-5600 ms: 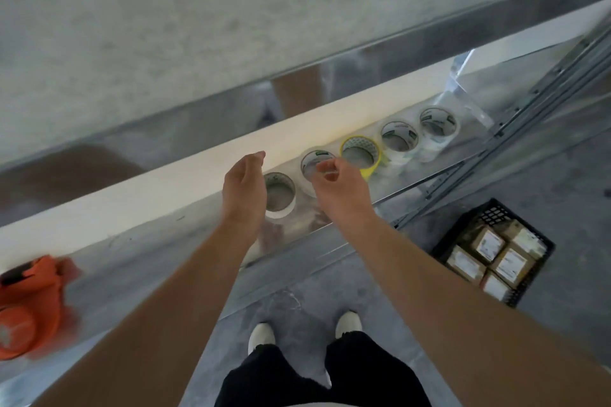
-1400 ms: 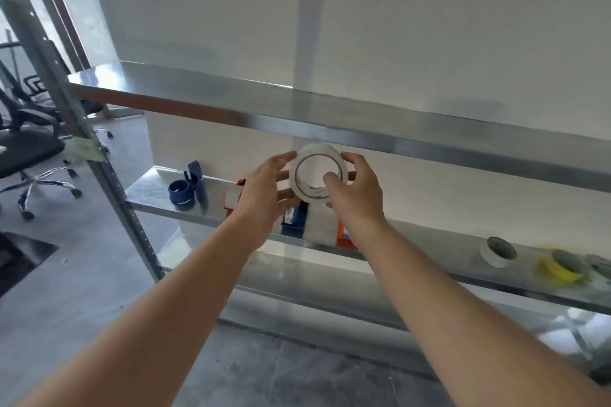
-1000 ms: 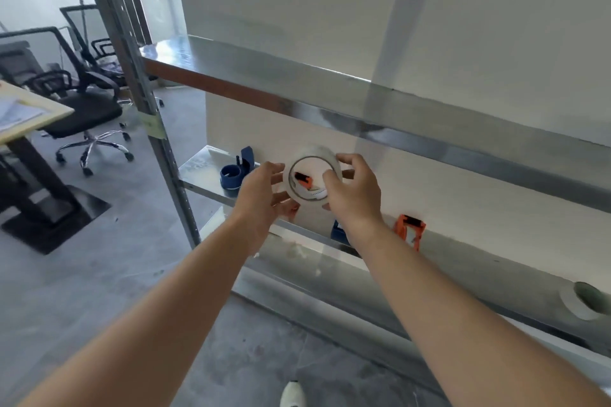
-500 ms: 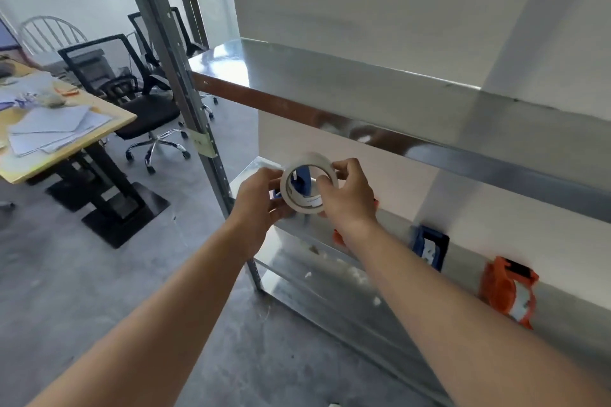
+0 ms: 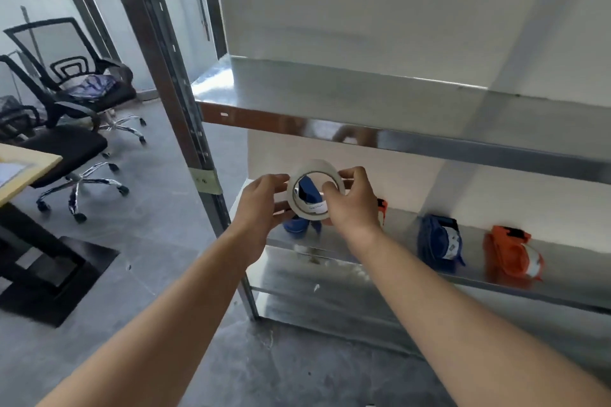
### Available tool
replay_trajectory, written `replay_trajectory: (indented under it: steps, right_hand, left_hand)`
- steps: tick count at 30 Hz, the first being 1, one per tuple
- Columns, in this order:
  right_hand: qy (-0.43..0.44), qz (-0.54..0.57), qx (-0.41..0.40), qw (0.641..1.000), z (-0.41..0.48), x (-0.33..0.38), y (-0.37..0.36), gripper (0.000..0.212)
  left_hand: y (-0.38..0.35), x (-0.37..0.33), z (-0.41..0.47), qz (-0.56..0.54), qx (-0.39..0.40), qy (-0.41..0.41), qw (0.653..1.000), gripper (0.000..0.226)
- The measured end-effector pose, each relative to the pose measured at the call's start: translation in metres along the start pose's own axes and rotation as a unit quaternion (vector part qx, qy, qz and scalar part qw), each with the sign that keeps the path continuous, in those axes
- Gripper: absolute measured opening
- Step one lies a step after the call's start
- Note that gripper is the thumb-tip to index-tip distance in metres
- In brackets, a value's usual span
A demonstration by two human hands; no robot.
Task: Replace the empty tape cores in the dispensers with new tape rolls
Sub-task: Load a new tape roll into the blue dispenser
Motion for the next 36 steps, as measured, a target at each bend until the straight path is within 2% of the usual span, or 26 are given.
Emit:
replay_trajectory:
  steps: [5, 12, 18, 24, 31, 33, 36]
  right_hand:
    - [-0.001, -0.012, -0.055, 0.998, -0.022, 0.014, 0.000, 0.025]
    - [0.012, 0.011, -0.064, 0.998, -0.044, 0.035, 0.018, 0.028]
    - [0.040, 0.018, -0.077, 0.996, -0.060, 0.053, 0.029, 0.026]
    - [0.076, 0.033, -0.069, 0.994, -0.075, 0.073, 0.030, 0.024]
    - [0.101, 0.030, -0.070, 0.992, -0.082, 0.104, 0.022, 0.028]
    - [0.102, -0.002, -0.081, 0.992, -0.084, 0.109, 0.021, 0.029]
    - [0.135, -0.112, -0.114, 0.978, -0.085, 0.120, 0.020, 0.035]
  left_hand:
    - [0.012, -0.010, 0.003, 0.012, 0.048, -0.007, 0.999, 0.031]
    - [0.005, -0.025, -0.012, 0.040, 0.090, -0.049, 0.994, 0.027]
    - [0.005, -0.039, -0.035, 0.060, 0.076, -0.100, 0.990, 0.023]
    - [0.016, -0.059, -0.057, 0.084, 0.046, -0.184, 0.978, 0.045]
    - [0.029, -0.088, -0.054, 0.067, 0.030, -0.243, 0.967, 0.046]
    - [0.034, -0.099, -0.050, 0.084, 0.034, -0.252, 0.964, 0.045]
    - [0.038, -0.111, -0.044, 0.116, 0.043, -0.279, 0.952, 0.046]
Point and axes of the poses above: each hand's wrist, its own z-axis towards the middle knuckle, its own y-axis out of the back of the hand, x = y × z, the point moved 7 cm from there along z, towards the middle knuckle, and after that the axes turned 3 degrees about z, right-handed, at the moved point
